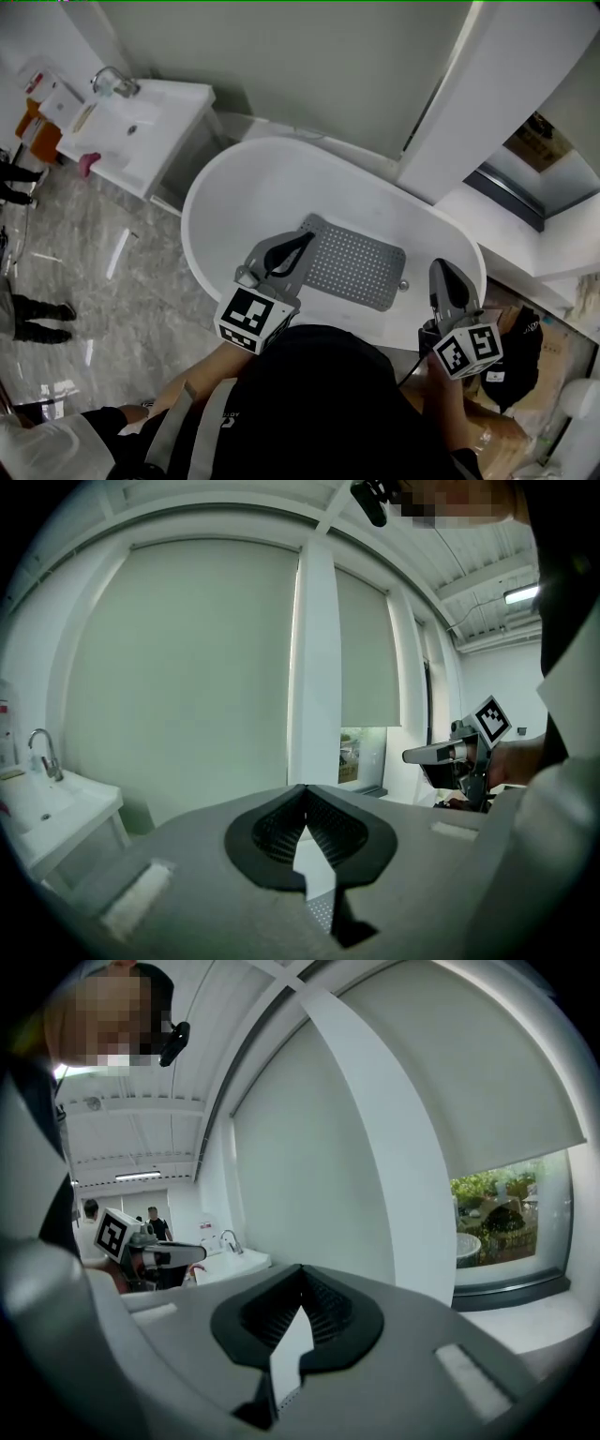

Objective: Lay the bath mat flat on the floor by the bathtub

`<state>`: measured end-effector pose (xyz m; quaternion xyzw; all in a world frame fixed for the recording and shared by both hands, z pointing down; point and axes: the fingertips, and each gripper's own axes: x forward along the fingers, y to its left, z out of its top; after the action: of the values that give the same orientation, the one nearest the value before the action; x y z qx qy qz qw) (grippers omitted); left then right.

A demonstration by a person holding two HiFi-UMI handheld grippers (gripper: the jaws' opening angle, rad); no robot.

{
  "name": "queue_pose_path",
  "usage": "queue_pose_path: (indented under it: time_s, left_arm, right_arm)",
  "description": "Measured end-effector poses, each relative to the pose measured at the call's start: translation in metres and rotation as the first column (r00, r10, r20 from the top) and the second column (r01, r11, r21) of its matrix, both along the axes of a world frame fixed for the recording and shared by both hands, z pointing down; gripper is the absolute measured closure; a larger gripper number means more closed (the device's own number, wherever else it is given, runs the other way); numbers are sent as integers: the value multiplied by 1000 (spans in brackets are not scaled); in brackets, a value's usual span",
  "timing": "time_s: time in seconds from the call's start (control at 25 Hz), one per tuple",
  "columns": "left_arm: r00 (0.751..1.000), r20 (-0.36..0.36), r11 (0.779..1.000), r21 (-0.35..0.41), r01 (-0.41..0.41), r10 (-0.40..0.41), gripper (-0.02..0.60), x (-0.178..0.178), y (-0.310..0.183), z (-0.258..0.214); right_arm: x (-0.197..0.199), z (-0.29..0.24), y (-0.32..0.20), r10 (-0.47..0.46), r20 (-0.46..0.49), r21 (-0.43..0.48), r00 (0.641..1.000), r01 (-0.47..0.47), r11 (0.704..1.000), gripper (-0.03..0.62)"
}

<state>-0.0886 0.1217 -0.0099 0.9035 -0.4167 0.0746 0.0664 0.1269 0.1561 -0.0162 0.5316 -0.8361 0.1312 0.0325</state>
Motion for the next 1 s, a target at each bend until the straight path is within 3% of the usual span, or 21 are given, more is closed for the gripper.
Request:
queue_pose_path:
  time_s: [0.48,0.68,0.84,1.0]
  left_arm:
    - [999,-32,1000,-6,-25,25,574,7,6,-43]
    - [998,-65,1000,15,-24,25,575,4,13,-65]
    - [996,-85,1000,7,-2,2,574,-5,16,-70]
    - [997,-78,1000,-6,2,-2,574,-9,18,-58]
  right_arm:
    - [-45,-57,15,-102,8,84,995,101,991,593]
    - [-59,-81,19,-140,55,126,989,132,983,593]
    - [-64,-87,28,-148,-3,159,989,147,976,594]
    - [-63,-78,30,-147,2,148,989,145,978,594]
